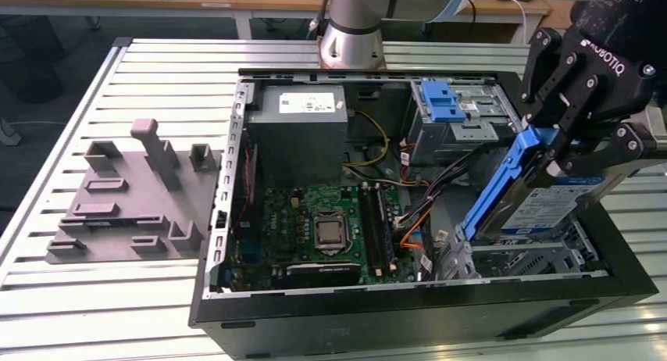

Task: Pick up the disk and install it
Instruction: 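Insert the disk into the insertion slot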

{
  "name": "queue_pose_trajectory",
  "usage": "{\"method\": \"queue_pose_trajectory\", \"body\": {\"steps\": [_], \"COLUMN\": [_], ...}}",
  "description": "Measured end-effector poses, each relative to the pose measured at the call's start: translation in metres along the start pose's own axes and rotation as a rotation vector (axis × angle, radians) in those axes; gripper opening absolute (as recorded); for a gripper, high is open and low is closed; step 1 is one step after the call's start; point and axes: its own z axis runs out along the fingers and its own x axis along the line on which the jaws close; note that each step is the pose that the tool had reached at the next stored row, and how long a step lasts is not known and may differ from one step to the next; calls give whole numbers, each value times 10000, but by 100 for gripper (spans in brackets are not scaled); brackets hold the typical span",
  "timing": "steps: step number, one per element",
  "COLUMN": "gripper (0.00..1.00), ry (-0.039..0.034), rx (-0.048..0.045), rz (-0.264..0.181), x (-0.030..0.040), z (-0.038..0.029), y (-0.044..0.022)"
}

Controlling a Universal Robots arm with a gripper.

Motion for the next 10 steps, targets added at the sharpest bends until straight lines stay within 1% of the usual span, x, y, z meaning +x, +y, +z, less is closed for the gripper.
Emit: {"method": "queue_pose_trajectory", "body": {"steps": [4,9,10], "gripper": [36,36,36], "ry": [1,0,1], "rx": [0,0,0], "rz": [1,1,1], "x": [3,3,3], "z": [23,77,79], "y": [0,-1,-1]}}
